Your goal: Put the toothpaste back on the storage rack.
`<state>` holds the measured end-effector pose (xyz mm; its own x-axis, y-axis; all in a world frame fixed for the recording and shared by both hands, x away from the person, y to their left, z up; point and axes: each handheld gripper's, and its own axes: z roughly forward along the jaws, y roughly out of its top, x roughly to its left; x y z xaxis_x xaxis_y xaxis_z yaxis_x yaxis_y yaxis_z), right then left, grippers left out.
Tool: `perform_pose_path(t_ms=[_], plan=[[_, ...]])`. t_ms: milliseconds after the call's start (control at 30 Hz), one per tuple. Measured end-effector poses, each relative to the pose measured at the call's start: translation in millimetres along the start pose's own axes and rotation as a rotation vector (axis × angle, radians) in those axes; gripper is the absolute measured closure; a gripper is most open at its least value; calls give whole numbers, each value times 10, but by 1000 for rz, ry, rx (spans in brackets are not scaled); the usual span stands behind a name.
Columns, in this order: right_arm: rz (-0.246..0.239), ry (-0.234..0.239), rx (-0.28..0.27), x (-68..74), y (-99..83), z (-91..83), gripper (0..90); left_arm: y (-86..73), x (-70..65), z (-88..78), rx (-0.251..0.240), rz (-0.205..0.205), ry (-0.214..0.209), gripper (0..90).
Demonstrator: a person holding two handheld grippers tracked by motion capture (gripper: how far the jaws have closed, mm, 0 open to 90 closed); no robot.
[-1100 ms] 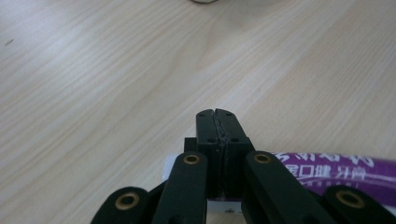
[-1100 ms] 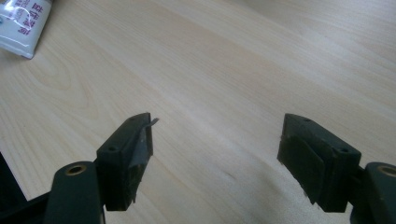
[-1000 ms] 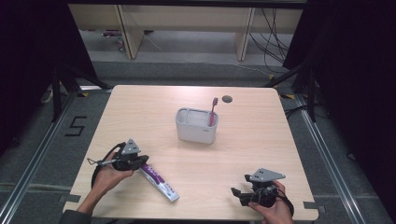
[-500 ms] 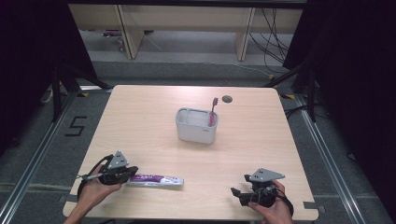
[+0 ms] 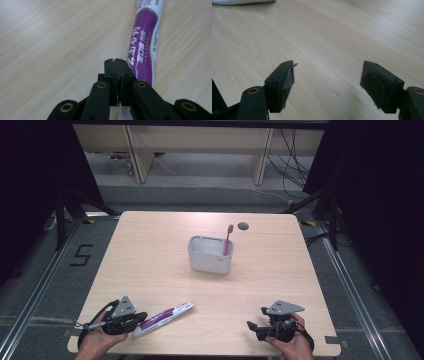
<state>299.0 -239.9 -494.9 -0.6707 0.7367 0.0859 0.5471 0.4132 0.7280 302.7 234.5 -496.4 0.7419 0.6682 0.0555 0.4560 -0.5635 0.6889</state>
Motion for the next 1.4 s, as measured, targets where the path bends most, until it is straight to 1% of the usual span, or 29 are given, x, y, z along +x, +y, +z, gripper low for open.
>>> perform_pose_path(t_ms=[67, 100, 167, 200, 233, 267, 300, 367, 400, 433, 467, 500, 533, 667, 700, 733, 767, 800, 833, 867, 933, 1000, 1133, 1200, 1233, 1267, 1300, 1333, 1400], plan=[[12, -3, 0, 10, 0, -1, 277, -5, -26, -7, 6, 4, 3, 870], [-5, -7, -9, -1, 3, 1, 278, -8, -33, -15, 13, 25, -1, 869], [13, -3, 1, 11, 1, -2, 278, -21, -88, -16, 4, -2, -9, 865], [-12, -8, -9, -1, 3, 3, 278, -23, -108, -20, 7, -3, -10, 862], [-12, -8, -9, -1, 3, 3, 278, -21, -118, -25, 5, 8, -10, 862], [-19, -9, -15, -2, 6, 2, 280, -20, -132, -33, 10, 3, -17, 862], [-7, 0, -6, 5, 7, 3, 281, -18, -132, -33, 10, 9, -19, 858], [-9, -8, -2, 8, 3, 4, 281, -17, -137, -34, 11, -1, -17, 852], [-4, -2, -3, 12, 6, 3, 281, -15, -138, -37, 10, -15, -21, 823], [-4, -2, -3, 12, 6, 3, 281, -8, -115, -43, 17, -3, -17, 823], [-16, -9, -9, 8, 9, 4, 281, 2, -111, -47, 13, -26, -28, 813], [-21, 4, -10, 3, 9, 11, 281, 21, -97, -50, 13, -34, -22, 796], [-13, -9, -3, 7, 6, 5, 281, 35, -90, -56, 15, -38, -26, 780], [-13, -8, -8, 13, 11, 6, 281, 169, -72, -74, 43, -48, -35, 707], [24, 4, 10, 39, 5, 4, 281, 195, -78, -76, 48, -54, -38, 660], [-3, 5, -1, 21, 8, 10, 281, 222, -79, -79, 57, -48, -42, 622], [-3, 5, -1, 21, 8, 10, 281, 258, -86, -79, 65, -46, -50, 622], [-28, -13, -11, 8, 13, 4, 281, 321, -100, -83, 88, -32, -59, 591], [-28, -13, -11, 8, 13, 4, 281, 321, -100, -83, 88, -32, -59, 567], [-5, -3, -5, 22, 9, 6, 281, 363, -110, -77, 104, -32, -60, 567], [-2, 3, -4, 21, 7, 7, 281, 430, -123, -63, 148, -7, -73, 507], [-4, -4, -4, 25, 10, 0, 281, 462, -144, -36, 152, 2, -67, 474], [-2, -2, -3, 27, 9, 0, 281, 522, -178, 18, 169, 2, -80, 464], [-29, -6, -9, 10, 12, 6, 281, 544, -193, 55, 177, 7, -84, 461], [-26, -4, -7, 10, 11, 7, 281, 548, -203, 76, 170, 10, -83, 466], [-3, -5, -6, 28, 7, 7, 281, 555, -206, 97, 174, 13, -82, 472], [-27, -2, -13, 11, 11, 13, 281, 565, -210, 113, 191, 18, -101, 475], [-24, 0, -13, 14, 11, 13, 281, 562, -224, 142, 180, 9, -95, 478], [-28, -2, -13, 11, 10, 14, 281, 574, -221, 169, 202, 16, -96, 489]])
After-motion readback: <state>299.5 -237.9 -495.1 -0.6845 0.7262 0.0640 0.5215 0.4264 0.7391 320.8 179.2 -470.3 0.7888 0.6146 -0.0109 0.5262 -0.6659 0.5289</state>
